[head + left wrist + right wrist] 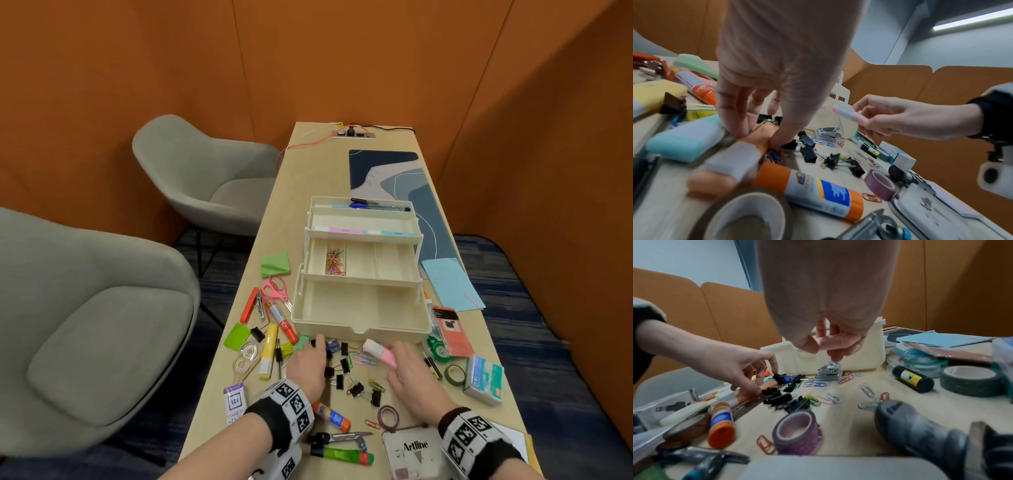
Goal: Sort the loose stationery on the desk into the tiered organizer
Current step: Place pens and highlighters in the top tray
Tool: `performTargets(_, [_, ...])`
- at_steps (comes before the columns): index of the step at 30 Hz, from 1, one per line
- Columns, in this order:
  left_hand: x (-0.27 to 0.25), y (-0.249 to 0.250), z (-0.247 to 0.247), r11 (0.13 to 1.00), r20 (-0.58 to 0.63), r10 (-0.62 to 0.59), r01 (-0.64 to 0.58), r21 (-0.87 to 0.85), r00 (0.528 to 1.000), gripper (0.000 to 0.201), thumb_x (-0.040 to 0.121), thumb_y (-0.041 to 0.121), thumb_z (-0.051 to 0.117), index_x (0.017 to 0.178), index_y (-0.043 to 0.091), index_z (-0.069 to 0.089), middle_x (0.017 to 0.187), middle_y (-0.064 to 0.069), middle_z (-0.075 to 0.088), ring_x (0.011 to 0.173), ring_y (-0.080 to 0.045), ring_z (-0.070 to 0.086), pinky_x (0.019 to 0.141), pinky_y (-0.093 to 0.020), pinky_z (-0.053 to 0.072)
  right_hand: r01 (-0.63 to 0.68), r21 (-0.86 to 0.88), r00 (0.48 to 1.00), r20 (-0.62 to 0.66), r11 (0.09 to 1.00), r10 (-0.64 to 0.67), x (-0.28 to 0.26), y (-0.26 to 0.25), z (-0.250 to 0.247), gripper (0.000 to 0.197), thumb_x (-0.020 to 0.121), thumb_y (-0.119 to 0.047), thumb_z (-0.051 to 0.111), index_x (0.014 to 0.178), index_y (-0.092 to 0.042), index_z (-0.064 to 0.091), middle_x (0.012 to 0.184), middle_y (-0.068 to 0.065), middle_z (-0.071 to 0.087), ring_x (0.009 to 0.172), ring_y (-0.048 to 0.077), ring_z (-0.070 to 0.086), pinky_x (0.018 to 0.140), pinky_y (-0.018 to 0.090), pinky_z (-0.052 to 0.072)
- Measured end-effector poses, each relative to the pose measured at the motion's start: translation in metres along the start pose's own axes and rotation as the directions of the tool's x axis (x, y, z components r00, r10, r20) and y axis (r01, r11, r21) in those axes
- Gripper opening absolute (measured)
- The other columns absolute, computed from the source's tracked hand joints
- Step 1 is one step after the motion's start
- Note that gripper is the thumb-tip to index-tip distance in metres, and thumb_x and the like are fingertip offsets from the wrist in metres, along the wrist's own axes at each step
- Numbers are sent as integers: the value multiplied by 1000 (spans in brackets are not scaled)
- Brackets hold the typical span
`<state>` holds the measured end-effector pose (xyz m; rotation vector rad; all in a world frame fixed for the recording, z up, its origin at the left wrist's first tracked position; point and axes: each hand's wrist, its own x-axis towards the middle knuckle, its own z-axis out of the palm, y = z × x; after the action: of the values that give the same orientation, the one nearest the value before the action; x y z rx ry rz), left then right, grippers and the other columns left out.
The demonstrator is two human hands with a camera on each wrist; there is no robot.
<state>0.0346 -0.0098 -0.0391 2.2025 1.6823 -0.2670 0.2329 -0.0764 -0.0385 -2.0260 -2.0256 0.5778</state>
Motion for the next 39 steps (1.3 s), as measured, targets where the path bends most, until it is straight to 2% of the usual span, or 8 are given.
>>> performTargets(5, [-5, 6, -4, 993, -14, 64, -62, 98, 998, 49, 85, 0, 56, 126, 13, 34, 114, -11, 51, 80, -22, 56, 63, -30, 44, 15, -33, 999, 32, 999, -14, 8, -4, -6, 18, 95, -28, 43, 112, -23, 45, 98, -6, 45, 82, 11, 45, 75, 25, 41])
performTargets(15, [1, -12, -37, 975, 69, 201, -192, -114, 977, 55, 84, -6, 56, 131, 15, 35, 119, -11, 49, 98, -26, 57, 80, -31, 53, -20, -147, 993, 115, 989, 37, 29, -17, -14, 3, 92, -31, 46, 94, -28, 47, 84, -4, 63, 73, 10, 59, 59, 21, 43])
performTargets(19, [-1, -51, -72, 924, 15, 187, -171, -341, 982, 44, 93, 9, 52, 134, 14, 38, 112, -6, 63, 93, -16, 61, 76, -24, 54, 177, -116, 952, 271, 977, -140, 37, -47, -10, 26, 94, -21, 47, 119, -28, 49, 104, -8, 55, 83, 3, 53, 66, 10, 36])
performTargets(22, [0, -83, -89, 885, -108, 133, -167, -436, 985, 40, 96, 29, 53, 135, 25, 43, 102, 7, 66, 83, -2, 63, 69, -19, 53, 389, -193, 885, 350, 901, -307, 49, -72, 4, 49, 90, -14, 52, 137, -25, 39, 124, 1, 43, 101, 17, 52, 81, 25, 44])
performTargets(26, [-10, -108, -105, 791, -202, 47, -159, -591, 978, 36, 92, 54, 49, 118, 32, 59, 97, 12, 67, 84, -1, 61, 65, -12, 43, 505, -213, 835, 366, 836, -411, 72, -106, 19, 44, 90, -14, 54, 130, -29, 46, 122, 4, 43, 102, 24, 55, 78, 38, 52])
performTargets(30, [-17, -117, -106, 716, -180, 29, -146, -682, 983, 22, 95, 44, 50, 114, 34, 55, 83, -8, 66, 52, -8, 55, 46, -18, 45, 562, -256, 791, 445, 787, -420, 79, -116, 32, 30, 88, -10, 56, 116, -16, 50, 131, 10, 38, 92, 26, 59, 71, 39, 56])
performTargets(33, [-20, -116, -106, 704, -194, 30, -158, -693, 981, 20, 95, 43, 48, 113, 35, 54, 83, -14, 66, 48, -5, 47, 45, -18, 40, 544, -259, 805, 430, 798, -410, 79, -112, 38, 20, 87, -8, 55, 107, -10, 51, 131, 12, 36, 88, 24, 58, 68, 35, 54])
performTargets(39, [-11, -103, -119, 671, -221, 61, -203, -713, 973, 23, 101, 36, 38, 118, 42, 52, 86, 17, 65, 67, 9, 54, 61, -15, 40, 574, -188, 804, 313, 797, -505, 72, -97, 43, 23, 85, -8, 56, 104, -18, 49, 122, 4, 45, 93, 21, 57, 63, 32, 53])
